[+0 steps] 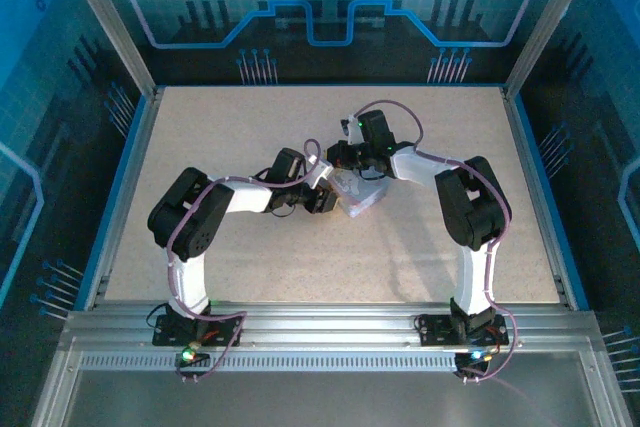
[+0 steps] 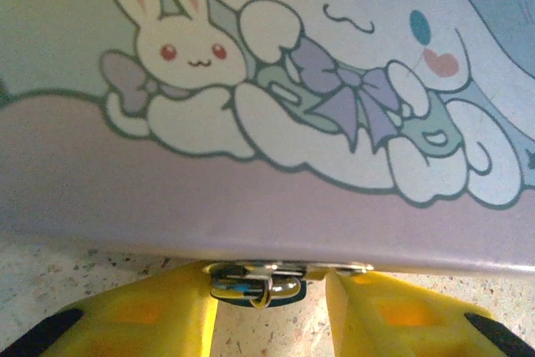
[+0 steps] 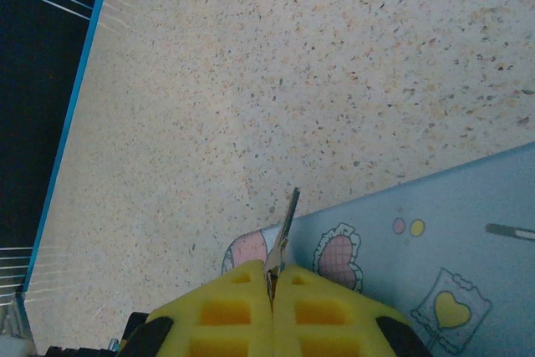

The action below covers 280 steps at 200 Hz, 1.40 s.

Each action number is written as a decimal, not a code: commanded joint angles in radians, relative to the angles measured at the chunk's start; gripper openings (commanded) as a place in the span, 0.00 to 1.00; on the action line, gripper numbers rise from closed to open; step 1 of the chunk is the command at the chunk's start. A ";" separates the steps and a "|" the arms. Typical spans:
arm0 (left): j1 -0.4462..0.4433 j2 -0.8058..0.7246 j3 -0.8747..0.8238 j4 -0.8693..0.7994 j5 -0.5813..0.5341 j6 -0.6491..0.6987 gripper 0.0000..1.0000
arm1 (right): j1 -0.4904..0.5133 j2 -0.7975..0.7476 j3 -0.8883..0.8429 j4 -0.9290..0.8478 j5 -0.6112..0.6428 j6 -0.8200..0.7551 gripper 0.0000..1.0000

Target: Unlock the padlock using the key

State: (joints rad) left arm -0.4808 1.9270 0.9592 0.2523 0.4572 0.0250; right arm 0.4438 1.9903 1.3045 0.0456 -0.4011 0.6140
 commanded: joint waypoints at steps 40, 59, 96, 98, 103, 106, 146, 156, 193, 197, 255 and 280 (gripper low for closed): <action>-0.040 -0.040 -0.066 0.028 0.006 -0.036 0.41 | 0.012 0.022 -0.032 0.010 -0.010 0.030 0.00; -0.041 -0.036 -0.064 0.031 0.002 -0.040 0.42 | 0.002 0.019 -0.050 0.038 -0.019 0.045 0.00; -0.041 -0.027 -0.052 0.037 -0.009 -0.044 0.42 | 0.003 0.016 -0.054 0.035 -0.031 0.039 0.00; -0.041 -0.027 -0.052 0.039 -0.009 -0.045 0.42 | 0.002 0.015 -0.055 0.035 -0.031 0.038 0.00; -0.040 -0.025 -0.051 0.040 -0.009 -0.047 0.43 | 0.002 0.016 -0.056 0.036 -0.031 0.038 0.00; -0.041 -0.025 -0.051 0.042 -0.011 -0.048 0.43 | 0.002 0.015 -0.056 0.036 -0.031 0.037 0.00; -0.035 -0.021 -0.042 0.054 -0.012 -0.067 0.44 | 0.002 0.014 -0.057 0.040 -0.038 0.039 0.00; -0.031 -0.020 -0.040 0.061 -0.011 -0.076 0.44 | 0.002 0.012 -0.059 0.042 -0.036 0.039 0.00; 0.000 -0.019 -0.050 0.128 -0.011 -0.136 0.44 | 0.003 0.009 -0.062 0.042 -0.036 0.043 0.00; 0.003 -0.018 -0.052 0.136 -0.009 -0.141 0.43 | 0.003 0.010 -0.063 0.042 -0.034 0.043 0.00; 0.011 -0.010 -0.052 0.160 -0.006 -0.158 0.43 | 0.006 0.008 -0.065 0.041 -0.033 0.043 0.00; 0.010 -0.001 -0.047 0.141 -0.001 -0.141 0.43 | 0.006 0.010 -0.064 0.039 -0.033 0.041 0.00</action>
State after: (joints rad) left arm -0.4728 1.9163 0.9123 0.3538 0.4419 -0.1253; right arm 0.4442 1.9903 1.2686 0.1318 -0.4236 0.6479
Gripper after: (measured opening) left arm 0.432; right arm 0.041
